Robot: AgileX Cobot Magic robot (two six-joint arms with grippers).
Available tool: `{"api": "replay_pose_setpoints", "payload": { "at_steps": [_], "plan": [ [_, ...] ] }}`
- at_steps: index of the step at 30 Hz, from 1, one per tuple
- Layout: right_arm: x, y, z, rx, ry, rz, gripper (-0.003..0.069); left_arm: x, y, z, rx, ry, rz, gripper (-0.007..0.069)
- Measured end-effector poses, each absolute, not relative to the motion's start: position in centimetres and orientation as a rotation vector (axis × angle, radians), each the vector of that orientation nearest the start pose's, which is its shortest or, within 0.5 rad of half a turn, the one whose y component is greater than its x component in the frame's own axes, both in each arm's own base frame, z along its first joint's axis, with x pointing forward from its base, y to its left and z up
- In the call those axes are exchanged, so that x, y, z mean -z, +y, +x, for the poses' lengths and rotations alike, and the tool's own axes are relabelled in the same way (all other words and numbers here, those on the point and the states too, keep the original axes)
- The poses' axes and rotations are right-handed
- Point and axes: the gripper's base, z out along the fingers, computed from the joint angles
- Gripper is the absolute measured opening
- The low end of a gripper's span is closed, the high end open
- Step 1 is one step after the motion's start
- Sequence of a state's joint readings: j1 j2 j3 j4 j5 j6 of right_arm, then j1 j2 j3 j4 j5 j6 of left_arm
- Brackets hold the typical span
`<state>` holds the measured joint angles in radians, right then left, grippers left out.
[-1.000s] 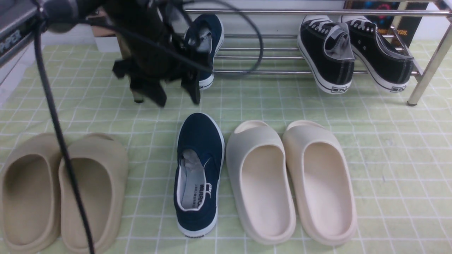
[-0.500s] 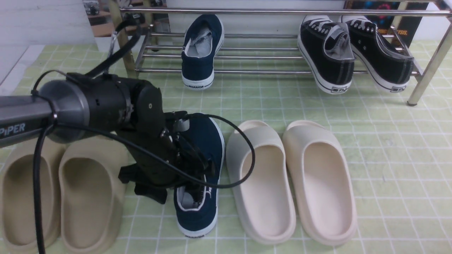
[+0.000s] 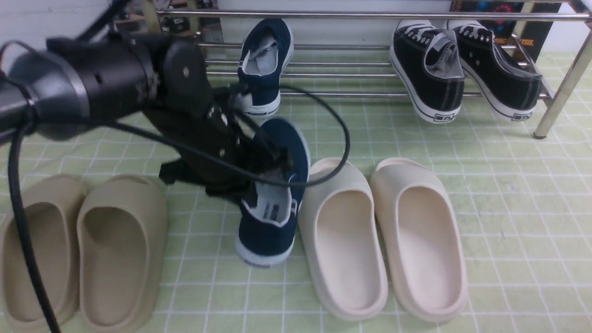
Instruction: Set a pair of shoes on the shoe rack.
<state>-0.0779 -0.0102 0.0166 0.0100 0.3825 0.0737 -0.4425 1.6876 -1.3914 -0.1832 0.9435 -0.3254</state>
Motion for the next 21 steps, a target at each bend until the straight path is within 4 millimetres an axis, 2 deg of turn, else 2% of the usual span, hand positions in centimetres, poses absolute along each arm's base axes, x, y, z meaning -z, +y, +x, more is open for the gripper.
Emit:
{"api": "replay_pose_setpoints", "payload": {
  "at_steps": [2, 4, 6, 7, 8, 10, 12, 14, 21],
  "plan": [
    [-17.4, -0.4, 5.2, -0.007, 1.867, 0.148, 0.0239, -31.0, -17.2, 33.0, 0.473, 2.709, 0.085, -0.0002],
    [-17.4, -0.4, 5.2, -0.007, 1.867, 0.148, 0.0240, -32.4, -18.0, 34.8, 0.496, 2.653, 0.095, -0.0002],
    [-17.4, -0.4, 5.2, -0.007, 1.867, 0.148, 0.0241, -32.8, -18.5, 35.8, 0.505, 2.633, 0.097, -0.0002],
    [-17.4, -0.4, 5.2, -0.007, 1.867, 0.148, 0.0241, -32.8, -19.4, 37.6, 0.516, 2.615, 0.091, -0.0002],
    [-17.4, -0.4, 5.2, -0.007, 1.867, 0.148, 0.0241, -32.1, -19.8, 38.6, 0.508, 2.643, 0.092, -0.0002],
    [-17.4, -0.4, 5.2, -0.007, 1.867, 0.148, 0.0243, -31.7, -21.1, 41.2, 0.530, 2.614, 0.083, -0.0002],
    [-17.4, -0.4, 5.2, -0.007, 1.867, 0.148, 0.0244, -31.1, -21.8, 42.5, 0.526, 2.599, 0.087, -0.0002],
    [-17.4, -0.4, 5.2, -0.007, 1.867, 0.148, 0.0244, -30.1, -22.8, 45.0, 0.515, 2.559, 0.094, -0.0002],
    [-17.4, -0.4, 5.2, -0.007, 1.867, 0.148, 0.0244, -29.0, -23.2, 48.2, 0.409, 2.469, 0.067, -0.0002]
  ]
}}
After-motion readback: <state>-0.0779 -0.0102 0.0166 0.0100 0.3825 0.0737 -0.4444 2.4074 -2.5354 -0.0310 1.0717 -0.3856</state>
